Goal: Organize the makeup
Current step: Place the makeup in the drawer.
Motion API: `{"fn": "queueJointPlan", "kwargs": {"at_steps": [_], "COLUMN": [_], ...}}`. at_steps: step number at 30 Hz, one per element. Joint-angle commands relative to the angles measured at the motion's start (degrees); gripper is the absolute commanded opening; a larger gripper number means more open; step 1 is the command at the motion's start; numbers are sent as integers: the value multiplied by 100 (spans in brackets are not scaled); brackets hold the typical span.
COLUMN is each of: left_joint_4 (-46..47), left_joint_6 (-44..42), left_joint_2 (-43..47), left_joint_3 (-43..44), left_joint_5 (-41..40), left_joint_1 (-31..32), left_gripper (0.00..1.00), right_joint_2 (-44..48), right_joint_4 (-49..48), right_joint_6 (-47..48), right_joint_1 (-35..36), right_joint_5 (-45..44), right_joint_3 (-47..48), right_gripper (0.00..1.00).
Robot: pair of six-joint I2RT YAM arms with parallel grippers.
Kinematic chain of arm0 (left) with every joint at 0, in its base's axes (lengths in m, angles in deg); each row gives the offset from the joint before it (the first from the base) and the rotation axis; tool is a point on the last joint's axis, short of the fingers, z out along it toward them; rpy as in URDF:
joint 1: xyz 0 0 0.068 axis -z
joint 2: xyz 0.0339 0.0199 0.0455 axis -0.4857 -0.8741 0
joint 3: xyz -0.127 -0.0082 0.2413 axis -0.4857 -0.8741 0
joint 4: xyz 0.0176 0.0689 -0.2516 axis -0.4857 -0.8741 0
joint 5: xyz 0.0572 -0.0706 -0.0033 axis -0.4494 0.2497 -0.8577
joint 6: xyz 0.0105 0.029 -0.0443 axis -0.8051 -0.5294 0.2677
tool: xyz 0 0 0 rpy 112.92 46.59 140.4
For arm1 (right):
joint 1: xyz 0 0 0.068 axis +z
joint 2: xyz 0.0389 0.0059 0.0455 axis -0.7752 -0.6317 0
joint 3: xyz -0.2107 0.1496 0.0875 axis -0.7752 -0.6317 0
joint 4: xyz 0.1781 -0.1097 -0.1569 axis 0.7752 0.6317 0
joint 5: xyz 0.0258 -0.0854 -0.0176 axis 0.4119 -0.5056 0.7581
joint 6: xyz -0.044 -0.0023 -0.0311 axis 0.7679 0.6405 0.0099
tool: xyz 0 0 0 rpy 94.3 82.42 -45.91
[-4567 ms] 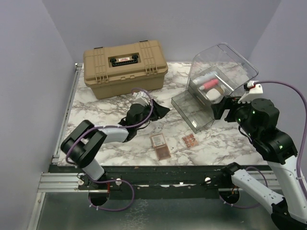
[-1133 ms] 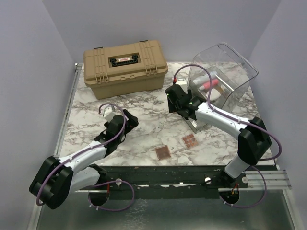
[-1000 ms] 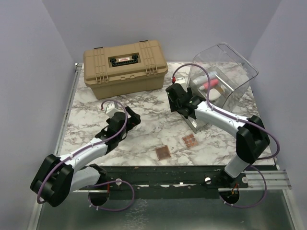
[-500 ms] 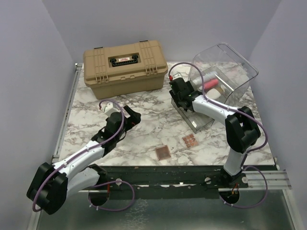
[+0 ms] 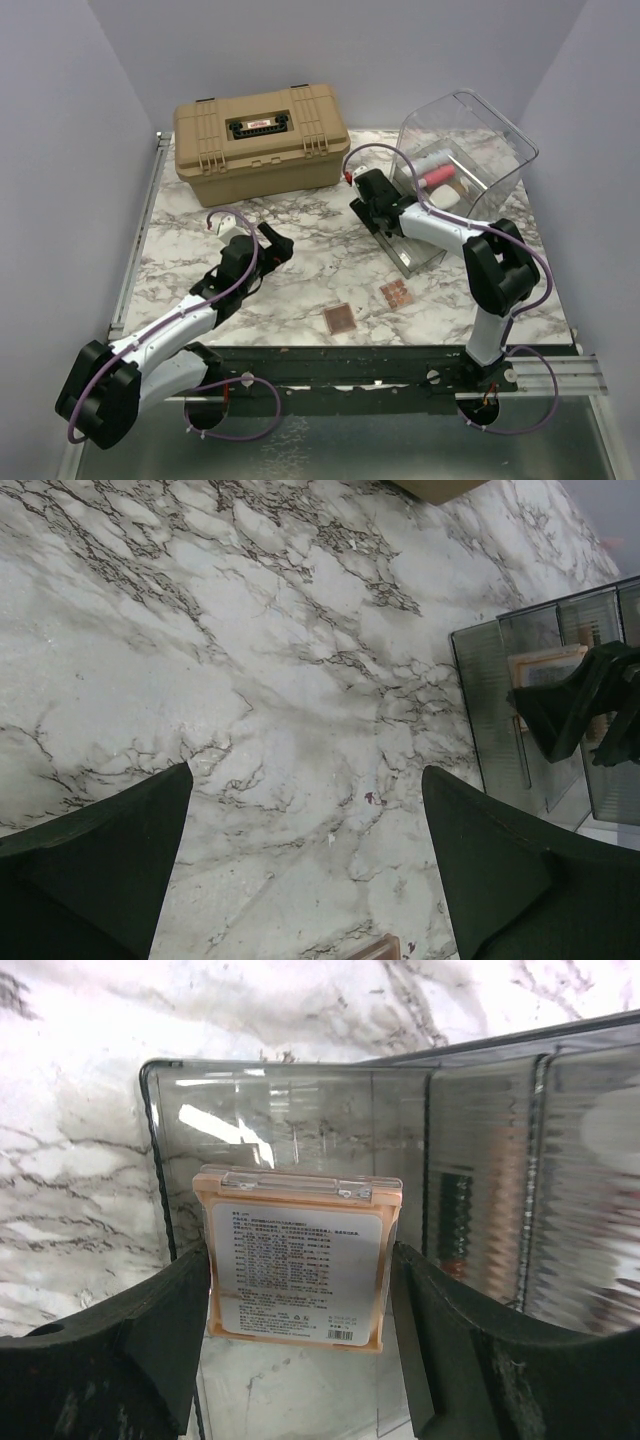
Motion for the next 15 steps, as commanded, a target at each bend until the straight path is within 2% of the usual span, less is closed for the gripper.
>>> {"fn": "queueJointPlan", "kwargs": {"at_steps": [1, 15], "left_joint_4": [-82, 61], "left_joint_6": [-86, -57], "left_joint_2": [-36, -108], "left_joint_3": [-63, -103], "left_joint_5": [145, 329], "left_joint_1": [-52, -78], "left_gripper": [99, 99], "right_joint_2": [-24, -404], "right_joint_4": [-186, -231], "right_joint_6": [223, 384], "right_joint_1": [-67, -279], "right_joint_5": [354, 583], "right_joint_3": [-161, 52], "right_gripper": [66, 71]}}
